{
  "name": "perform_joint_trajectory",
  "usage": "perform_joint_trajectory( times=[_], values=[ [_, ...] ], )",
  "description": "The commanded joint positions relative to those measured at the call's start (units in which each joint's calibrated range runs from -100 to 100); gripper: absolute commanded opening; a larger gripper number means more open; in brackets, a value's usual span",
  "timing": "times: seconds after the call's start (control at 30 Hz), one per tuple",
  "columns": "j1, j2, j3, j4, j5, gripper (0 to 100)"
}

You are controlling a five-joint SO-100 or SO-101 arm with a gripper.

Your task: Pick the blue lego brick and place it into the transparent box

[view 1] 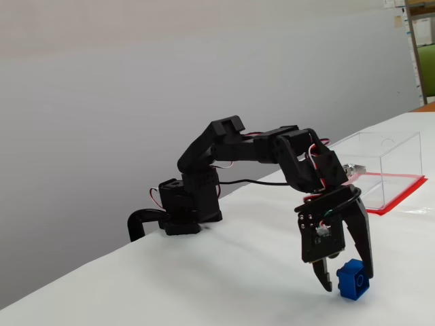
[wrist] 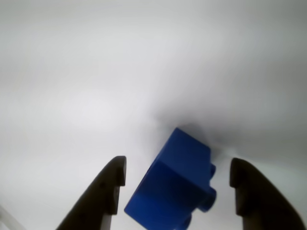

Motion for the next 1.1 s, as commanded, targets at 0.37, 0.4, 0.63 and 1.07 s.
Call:
perform_joint_trajectory(
  times=[0.37, 0.4, 0.63, 1.07],
  values=[
    [-1.25, -1.84, -2.71, -0.18, -0.22, 24],
    [-1.18, -1.84, -2.71, -0.18, -0.22, 24],
    [-0.59, -1.93, -2.71, 2.17, -0.22, 19],
    [-0.29, -2.27, -2.71, 2.26, -0.17, 5]
  ],
)
